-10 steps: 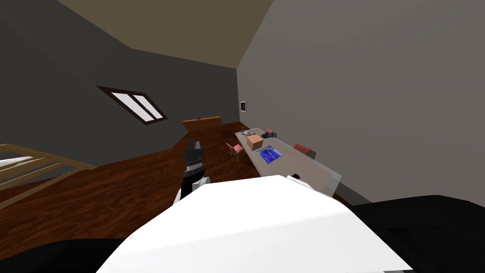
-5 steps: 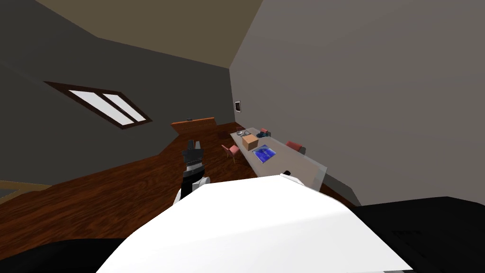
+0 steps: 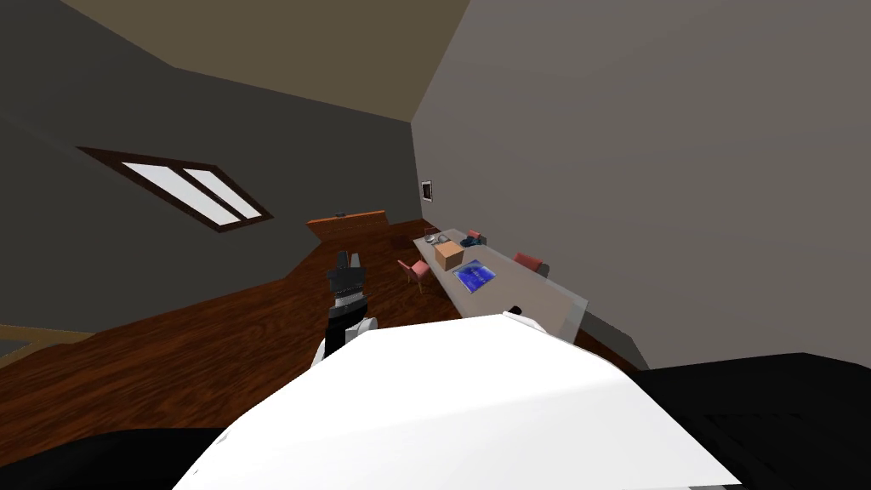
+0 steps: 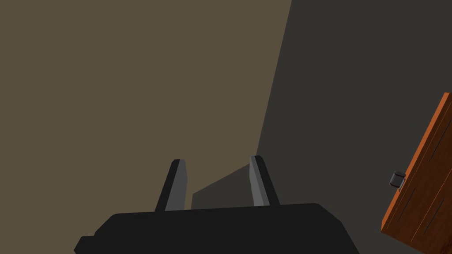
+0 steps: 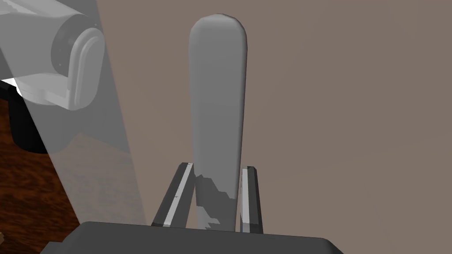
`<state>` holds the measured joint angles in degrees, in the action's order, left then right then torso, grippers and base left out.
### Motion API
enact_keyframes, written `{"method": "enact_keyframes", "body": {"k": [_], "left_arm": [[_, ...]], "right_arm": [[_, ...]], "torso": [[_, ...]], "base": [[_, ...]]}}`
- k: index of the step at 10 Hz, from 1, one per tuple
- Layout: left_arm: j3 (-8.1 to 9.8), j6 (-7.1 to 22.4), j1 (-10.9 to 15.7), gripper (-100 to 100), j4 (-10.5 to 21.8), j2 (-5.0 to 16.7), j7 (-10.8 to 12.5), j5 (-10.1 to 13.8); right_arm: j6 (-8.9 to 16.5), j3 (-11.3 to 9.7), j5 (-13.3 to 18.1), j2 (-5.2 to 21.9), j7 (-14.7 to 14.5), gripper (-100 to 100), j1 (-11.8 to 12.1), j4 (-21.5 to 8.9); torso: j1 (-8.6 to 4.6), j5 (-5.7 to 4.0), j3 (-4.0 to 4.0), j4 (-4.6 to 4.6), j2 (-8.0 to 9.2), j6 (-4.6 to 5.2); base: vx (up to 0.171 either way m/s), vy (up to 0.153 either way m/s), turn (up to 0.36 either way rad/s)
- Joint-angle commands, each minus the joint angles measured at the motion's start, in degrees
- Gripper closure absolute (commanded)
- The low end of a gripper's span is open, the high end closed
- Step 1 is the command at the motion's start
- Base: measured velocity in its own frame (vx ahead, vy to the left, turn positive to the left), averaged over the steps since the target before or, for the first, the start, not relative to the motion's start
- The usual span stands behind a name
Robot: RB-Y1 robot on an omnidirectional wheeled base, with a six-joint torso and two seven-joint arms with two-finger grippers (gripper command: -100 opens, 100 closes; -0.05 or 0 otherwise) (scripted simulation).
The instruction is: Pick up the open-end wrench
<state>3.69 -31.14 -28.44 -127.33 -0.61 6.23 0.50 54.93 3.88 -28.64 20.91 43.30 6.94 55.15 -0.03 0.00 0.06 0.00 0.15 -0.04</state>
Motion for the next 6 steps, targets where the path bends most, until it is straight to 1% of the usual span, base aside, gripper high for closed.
{"method": "enact_keyframes", "body": {"k": [1, 2, 3, 6], "left_arm": [[0.0, 0.0, 0.0, 0, 0.0, 0.0, 0.0, 0.0], [0.0, 0.0, 0.0, 0, 0.0, 0.0, 0.0, 0.0], [0.0, 0.0, 0.0, 0, 0.0, 0.0, 0.0, 0.0], [-0.01, 0.0, 0.01, 0, 0.0, -0.01, 0.0, 0.0]], "right_arm": [[0.0, 0.0, 0.0, 0.0, 0.0, 100, 0.0, 0.0], [0.0, 0.0, 0.0, 0.0, 0.0, 0, 0.0, 0.0], [0.14, 1.57, -0.9, 0.45, -1.37, 100, 0.65, -0.47], [0.84, 7.04, -3.38, 1.68, -4.93, 100, 3.0, -1.36]], "torso": [[0.0, 0.0, 0.0, 0.0, 0.0, 0.0], [0.0, 0.0, 0.0, 0.0, 0.0, 0.0], [0.01, 0.01, 0.0, 0.0, 0.0, 0.0], [0.22, 0.01, 0.04, 0.03, 0.06, -0.08]], "base": [[0.0, 0.0, 0.0], [0.0, 0.0, 0.0], [-0.016, 0.028, 0.215], [-0.022, 0.069, 0.265]]}}
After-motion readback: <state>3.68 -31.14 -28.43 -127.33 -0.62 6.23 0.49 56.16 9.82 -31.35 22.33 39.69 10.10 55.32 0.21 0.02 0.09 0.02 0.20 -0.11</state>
